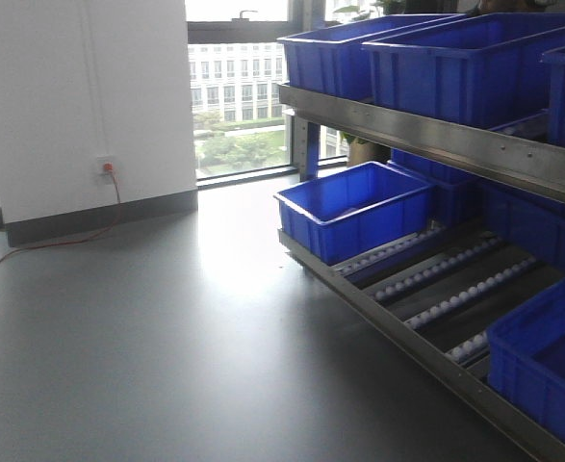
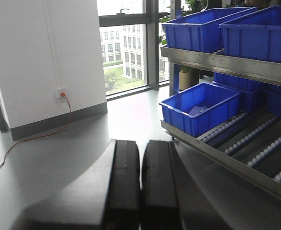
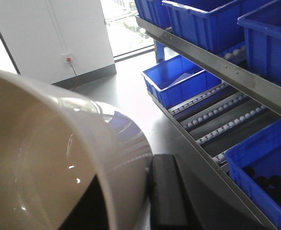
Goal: Move white bin to right shelf second layer
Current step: 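Turn the base toward the roller shelf with blue crates, then drive the base up to the roller shelf, bin held in right gripper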
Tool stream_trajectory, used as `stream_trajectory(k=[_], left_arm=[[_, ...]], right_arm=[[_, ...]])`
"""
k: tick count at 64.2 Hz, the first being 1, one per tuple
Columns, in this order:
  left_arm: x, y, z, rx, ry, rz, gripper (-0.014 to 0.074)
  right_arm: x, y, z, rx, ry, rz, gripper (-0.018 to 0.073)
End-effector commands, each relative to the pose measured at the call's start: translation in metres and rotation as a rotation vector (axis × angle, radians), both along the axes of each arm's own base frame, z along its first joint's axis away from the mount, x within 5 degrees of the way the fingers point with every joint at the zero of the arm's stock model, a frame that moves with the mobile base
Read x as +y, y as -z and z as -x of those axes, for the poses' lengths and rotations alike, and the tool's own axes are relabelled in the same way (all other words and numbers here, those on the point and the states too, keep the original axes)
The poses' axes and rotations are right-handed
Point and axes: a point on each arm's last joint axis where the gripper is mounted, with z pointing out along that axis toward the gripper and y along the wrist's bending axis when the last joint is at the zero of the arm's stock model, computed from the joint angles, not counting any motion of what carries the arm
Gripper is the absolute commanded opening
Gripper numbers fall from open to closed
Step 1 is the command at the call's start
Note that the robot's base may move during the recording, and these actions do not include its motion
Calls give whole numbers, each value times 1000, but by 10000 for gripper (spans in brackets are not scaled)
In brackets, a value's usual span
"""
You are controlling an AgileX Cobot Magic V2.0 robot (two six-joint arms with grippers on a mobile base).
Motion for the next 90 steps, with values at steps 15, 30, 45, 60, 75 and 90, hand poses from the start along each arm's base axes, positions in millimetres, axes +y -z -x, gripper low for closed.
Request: stream_trajectory(k=[15,30,45,60,75,90], left_arm=[[0,4,0,-59,-2,19,85],[0,4,0,-59,-2,19,85],[0,4,0,-59,-2,19,85],[0,4,0,-59,-2,19,85],[0,4,0,-59,-2,19,85],[0,4,0,-59,-2,19,85]], right_arm=[[-1,-19,0,-125,8,-7,57],[-1,-19,0,-125,8,-7,57],[-1,-19,0,-125,8,-7,57],[-1,-19,0,-125,8,-7,57],[-1,-19,0,-125,8,-7,57],[-1,-19,0,-125,8,-7,57]])
